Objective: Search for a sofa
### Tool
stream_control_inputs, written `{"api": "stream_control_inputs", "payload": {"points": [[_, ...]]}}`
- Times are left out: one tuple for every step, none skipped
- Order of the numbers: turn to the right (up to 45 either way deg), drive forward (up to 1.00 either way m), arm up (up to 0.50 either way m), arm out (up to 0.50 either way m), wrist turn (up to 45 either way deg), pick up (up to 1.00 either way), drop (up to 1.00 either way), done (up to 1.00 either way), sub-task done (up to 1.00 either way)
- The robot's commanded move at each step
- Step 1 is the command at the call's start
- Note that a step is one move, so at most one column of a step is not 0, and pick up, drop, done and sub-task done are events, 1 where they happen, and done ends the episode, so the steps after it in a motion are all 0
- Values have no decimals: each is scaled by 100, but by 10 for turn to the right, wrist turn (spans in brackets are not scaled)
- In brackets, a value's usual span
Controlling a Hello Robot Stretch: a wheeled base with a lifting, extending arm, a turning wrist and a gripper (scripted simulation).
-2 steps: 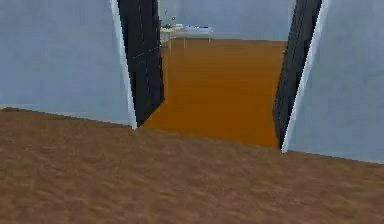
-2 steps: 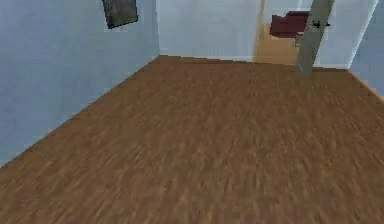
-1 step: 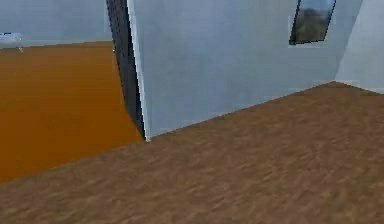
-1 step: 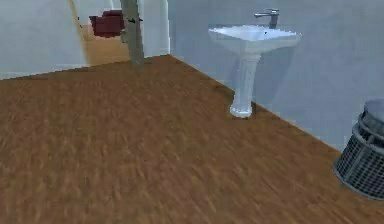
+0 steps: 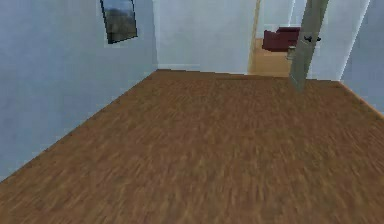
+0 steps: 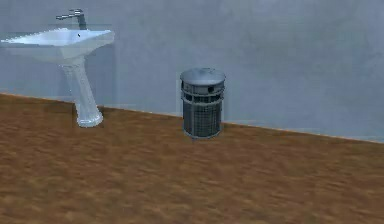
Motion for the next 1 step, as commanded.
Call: {"api": "stream_control_inputs", "payload": {"points": [[180, 0, 0, 0, 0, 0, 0, 0, 0]]}}
